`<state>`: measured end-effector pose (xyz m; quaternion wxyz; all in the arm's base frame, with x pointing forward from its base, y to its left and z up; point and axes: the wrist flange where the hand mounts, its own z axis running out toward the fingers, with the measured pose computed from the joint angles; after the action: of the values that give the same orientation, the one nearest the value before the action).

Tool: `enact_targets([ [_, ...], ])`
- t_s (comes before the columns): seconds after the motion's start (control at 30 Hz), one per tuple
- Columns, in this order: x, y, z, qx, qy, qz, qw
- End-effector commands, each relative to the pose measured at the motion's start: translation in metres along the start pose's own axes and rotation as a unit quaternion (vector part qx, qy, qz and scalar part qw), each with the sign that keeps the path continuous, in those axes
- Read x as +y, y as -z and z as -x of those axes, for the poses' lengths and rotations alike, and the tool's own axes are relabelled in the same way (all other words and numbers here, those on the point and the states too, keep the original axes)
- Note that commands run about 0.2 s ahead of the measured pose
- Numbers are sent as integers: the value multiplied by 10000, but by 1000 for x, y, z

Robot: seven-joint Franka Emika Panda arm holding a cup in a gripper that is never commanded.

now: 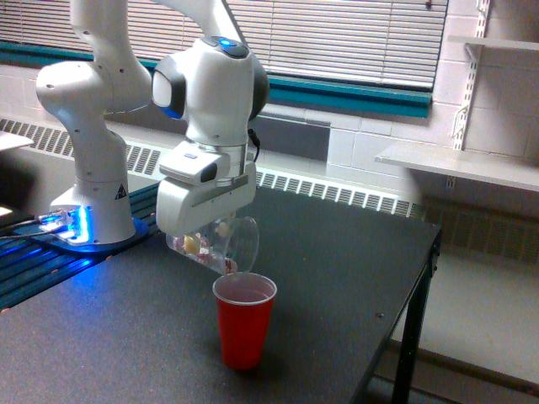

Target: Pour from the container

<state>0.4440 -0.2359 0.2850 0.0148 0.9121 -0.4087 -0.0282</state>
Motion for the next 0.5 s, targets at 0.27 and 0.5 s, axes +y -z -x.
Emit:
enact_targets([
  [0.27, -10, 1, -6, -116, 458, 298, 9984],
  [0.5, -11, 2, -11, -132, 480, 414, 9979],
])
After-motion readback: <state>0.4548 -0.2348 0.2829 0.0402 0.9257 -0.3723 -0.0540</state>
